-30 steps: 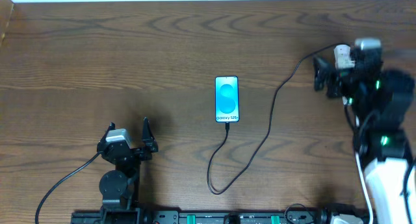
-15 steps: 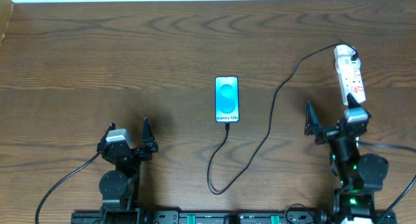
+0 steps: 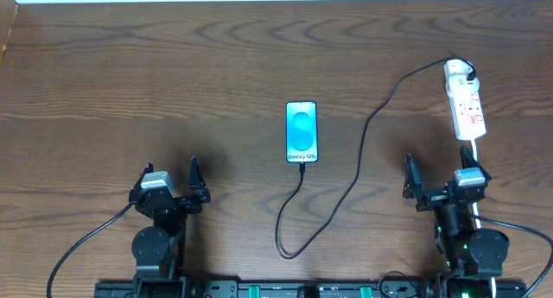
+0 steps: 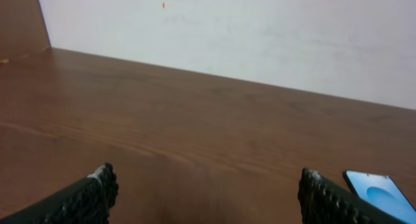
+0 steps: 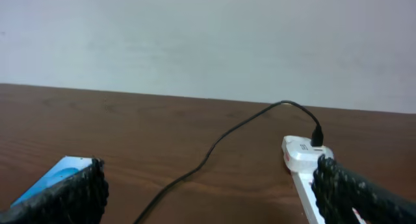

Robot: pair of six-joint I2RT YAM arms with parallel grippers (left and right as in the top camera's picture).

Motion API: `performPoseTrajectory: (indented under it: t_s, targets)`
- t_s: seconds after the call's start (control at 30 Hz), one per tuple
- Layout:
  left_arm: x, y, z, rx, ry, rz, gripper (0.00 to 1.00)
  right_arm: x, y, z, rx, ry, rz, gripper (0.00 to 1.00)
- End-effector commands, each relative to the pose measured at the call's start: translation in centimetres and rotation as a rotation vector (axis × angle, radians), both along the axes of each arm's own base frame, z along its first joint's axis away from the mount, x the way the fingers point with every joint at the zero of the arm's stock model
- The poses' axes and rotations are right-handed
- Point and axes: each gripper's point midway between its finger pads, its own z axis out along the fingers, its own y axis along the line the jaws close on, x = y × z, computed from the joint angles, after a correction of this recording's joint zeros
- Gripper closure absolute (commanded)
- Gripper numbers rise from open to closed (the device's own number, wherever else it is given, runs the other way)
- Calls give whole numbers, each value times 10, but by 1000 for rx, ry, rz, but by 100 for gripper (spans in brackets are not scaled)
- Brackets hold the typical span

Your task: Plug charger to phone and switch on socket

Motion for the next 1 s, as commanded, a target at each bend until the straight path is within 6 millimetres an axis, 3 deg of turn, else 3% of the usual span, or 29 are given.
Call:
performPoseTrajectory:
  t_s: [0.0, 0.43, 0.97]
  targets:
    - [-1, 3, -18, 15, 55, 12, 10, -6, -7, 1, 3, -14, -46, 1]
    - [-1, 3, -18, 15, 55, 12, 10, -5, -20, -25, 35, 95, -136, 1]
    - [-1, 3, -18, 15, 55, 12, 10, -5, -16, -25, 33, 96, -122, 1]
